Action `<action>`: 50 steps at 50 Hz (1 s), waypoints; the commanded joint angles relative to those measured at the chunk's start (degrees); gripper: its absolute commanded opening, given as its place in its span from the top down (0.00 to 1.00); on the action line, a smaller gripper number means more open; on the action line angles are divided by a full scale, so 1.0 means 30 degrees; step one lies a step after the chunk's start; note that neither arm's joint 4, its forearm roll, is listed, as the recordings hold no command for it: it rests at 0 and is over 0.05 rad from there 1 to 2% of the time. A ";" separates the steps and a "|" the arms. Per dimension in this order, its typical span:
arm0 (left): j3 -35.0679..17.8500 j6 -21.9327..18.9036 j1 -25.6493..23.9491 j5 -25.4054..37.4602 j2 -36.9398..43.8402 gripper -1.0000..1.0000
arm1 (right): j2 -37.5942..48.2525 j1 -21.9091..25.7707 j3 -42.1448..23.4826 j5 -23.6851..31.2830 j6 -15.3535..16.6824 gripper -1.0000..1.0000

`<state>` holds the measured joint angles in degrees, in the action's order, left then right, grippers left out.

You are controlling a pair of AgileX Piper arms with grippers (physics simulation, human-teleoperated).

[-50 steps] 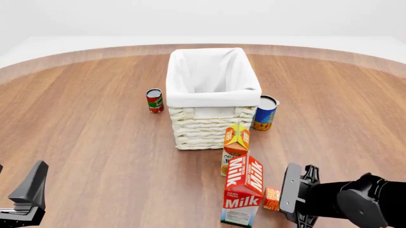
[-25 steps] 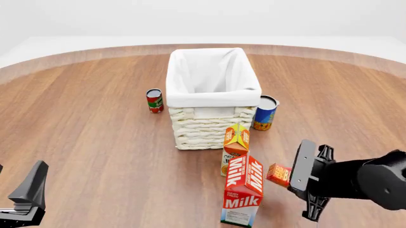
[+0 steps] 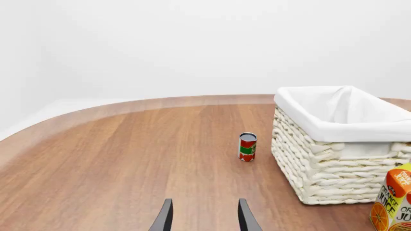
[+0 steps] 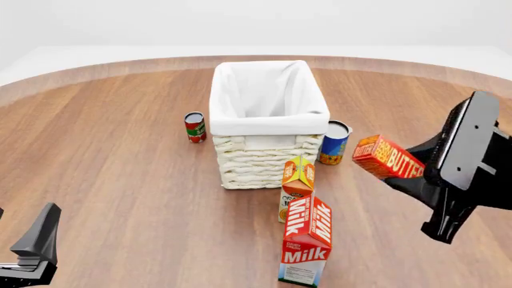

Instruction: Pick up the butter and put it in the basket.

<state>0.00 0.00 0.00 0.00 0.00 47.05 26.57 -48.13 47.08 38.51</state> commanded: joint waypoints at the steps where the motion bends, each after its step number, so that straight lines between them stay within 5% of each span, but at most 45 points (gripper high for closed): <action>1: 0.0000 0.0000 0.0000 0.0000 0.0000 0.00 | -0.1954 0.1570 -0.3345 0.0495 -0.2250 1.00; 7: 0.0000 0.0000 0.0000 0.0000 0.0000 0.00 | -0.0989 0.0208 -0.2966 -0.1816 -0.2086 1.00; 11: 0.0000 0.0000 0.0000 0.0000 0.0000 0.00 | 0.1229 -0.2035 -0.4987 -0.2908 -0.3892 1.00; 15: 0.0000 0.0000 0.0000 0.0000 0.0000 0.00 | 0.2088 -0.2282 -0.6230 -0.2712 -0.5196 1.00; 16: 0.0000 0.0000 0.0000 0.0000 0.0000 0.00 | 0.2253 -0.1915 -0.7102 -0.2432 -0.6277 1.00; 21: 0.0000 0.0000 0.0000 0.0000 0.0000 0.00 | 0.2568 -0.1342 -0.7932 -0.2116 -0.6980 1.00; 25: 0.0000 0.0000 0.0000 0.0000 0.0000 0.00 | 0.3396 -0.0831 -0.9502 -0.1511 -0.9237 1.00; 33: 0.0000 0.0000 0.0000 0.0000 0.0000 0.00 | 0.4816 -0.0143 -1.1697 -0.1059 -1.0555 1.00; 36: 0.0000 0.0000 0.0000 0.0000 0.0000 0.00 | 0.5452 0.0457 -1.2921 -0.0957 -1.1940 1.00; 48: 0.0000 0.0000 0.0000 0.0000 0.0000 0.00 | 0.7808 0.1481 -1.4988 -0.0910 -1.2953 1.00; 50: 0.0000 0.0000 0.0000 0.0000 0.0000 0.00 | 0.8710 0.1540 -1.5239 -0.0720 -1.2270 1.00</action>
<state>0.00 0.00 0.00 0.00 0.00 66.59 29.21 -87.52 44.26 4.19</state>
